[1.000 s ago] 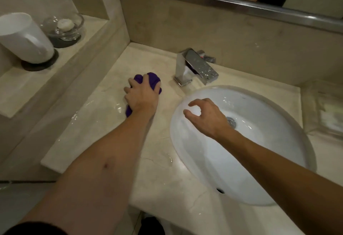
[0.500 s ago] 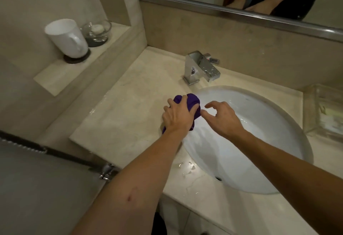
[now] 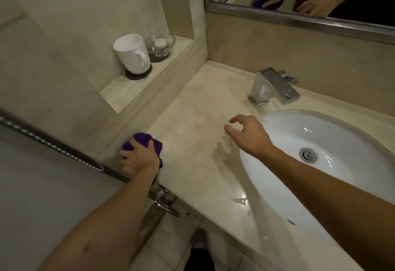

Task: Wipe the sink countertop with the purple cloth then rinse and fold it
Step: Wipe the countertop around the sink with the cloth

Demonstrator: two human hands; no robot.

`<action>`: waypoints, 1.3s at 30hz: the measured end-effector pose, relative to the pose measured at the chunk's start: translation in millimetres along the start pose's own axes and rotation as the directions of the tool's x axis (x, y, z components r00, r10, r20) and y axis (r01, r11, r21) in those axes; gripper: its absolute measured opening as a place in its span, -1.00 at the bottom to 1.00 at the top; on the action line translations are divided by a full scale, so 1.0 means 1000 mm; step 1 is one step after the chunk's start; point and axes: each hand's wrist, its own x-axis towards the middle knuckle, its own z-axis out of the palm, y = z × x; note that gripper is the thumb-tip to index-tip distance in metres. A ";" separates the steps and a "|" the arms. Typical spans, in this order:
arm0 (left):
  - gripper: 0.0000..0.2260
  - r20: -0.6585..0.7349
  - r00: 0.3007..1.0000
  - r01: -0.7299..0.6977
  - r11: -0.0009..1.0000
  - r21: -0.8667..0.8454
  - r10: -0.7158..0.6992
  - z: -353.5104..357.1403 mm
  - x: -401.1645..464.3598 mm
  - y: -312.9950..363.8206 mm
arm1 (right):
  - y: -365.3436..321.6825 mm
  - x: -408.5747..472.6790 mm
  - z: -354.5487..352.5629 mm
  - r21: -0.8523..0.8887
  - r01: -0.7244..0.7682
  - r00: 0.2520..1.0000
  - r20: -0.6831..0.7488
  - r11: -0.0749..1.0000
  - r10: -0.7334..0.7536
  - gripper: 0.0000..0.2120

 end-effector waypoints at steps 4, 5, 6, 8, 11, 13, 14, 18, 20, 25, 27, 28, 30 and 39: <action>-0.39 -0.021 0.999 0.043 0.998 -0.045 -0.044 0.009 0.005 0.012 | -0.010 0.009 0.010 0.015 0.006 1.000 0.015 1.000 -0.006 -0.58; -0.39 -0.028 0.999 0.027 0.999 -0.042 -0.028 0.012 0.007 0.018 | -0.010 0.011 0.011 0.020 0.008 1.000 0.009 1.000 -0.008 -0.58; -0.39 -0.030 0.999 0.017 0.999 -0.038 -0.018 0.014 0.007 0.025 | -0.011 0.012 0.011 0.026 0.006 1.000 0.003 1.000 -0.007 -0.58; -0.38 -0.029 0.999 0.023 0.998 -0.064 -0.025 0.018 0.011 0.040 | -0.010 0.014 0.007 0.030 -0.002 1.000 0.004 1.000 0.001 -0.57; -0.36 -0.009 0.987 0.159 0.971 -0.180 -0.163 0.020 0.022 0.069 | -0.005 0.019 0.001 0.039 -0.009 1.000 0.008 0.999 0.009 -0.57; -0.35 -0.001 0.973 0.226 0.947 -0.230 -0.233 0.023 0.030 0.087 | -0.003 0.023 -0.005 0.062 -0.017 1.000 -0.007 0.998 0.017 -0.57; -0.35 -0.011 0.975 0.214 0.951 -0.223 -0.222 0.026 0.033 0.095 | -0.002 0.026 -0.007 0.073 -0.023 1.000 -0.012 0.997 0.024 -0.57; -0.35 -0.049 0.998 0.025 0.994 -0.104 -0.030 0.035 0.039 0.119 | 0.005 0.039 -0.016 0.090 -0.045 0.998 -0.036 0.995 0.048 -0.61; -0.35 -0.062 0.995 -0.077 0.996 -0.039 0.075 0.037 0.043 0.131 | 0.008 0.046 -0.020 0.086 -0.052 0.997 -0.047 0.995 0.056 -0.61; -0.37 -0.047 0.957 -0.279 0.955 0.096 0.285 0.043 0.052 0.156 | 0.018 0.054 -0.023 0.090 -0.086 0.993 -0.069 0.992 0.093 -0.61; -0.38 -0.044 0.935 -0.341 0.928 0.150 0.351 0.046 0.052 0.161 | 0.021 0.054 -0.022 0.098 -0.091 0.993 -0.065 0.991 0.097 -0.61; -0.38 -0.042 0.926 -0.364 0.916 0.166 0.376 0.047 0.052 0.163 | 0.023 0.053 -0.021 0.100 -0.093 0.993 -0.060 0.991 0.099 -0.61; -0.41 -0.021 0.912 -0.402 0.901 0.161 0.411 0.047 0.046 0.169 | 0.027 0.050 -0.021 0.099 -0.104 0.993 -0.050 0.990 0.110 -0.62; -0.45 0.060 0.821 -0.569 0.804 0.172 0.568 0.056 -0.023 0.190 | 0.056 0.029 -0.030 0.039 -0.139 0.990 -0.032 0.990 0.140 -0.58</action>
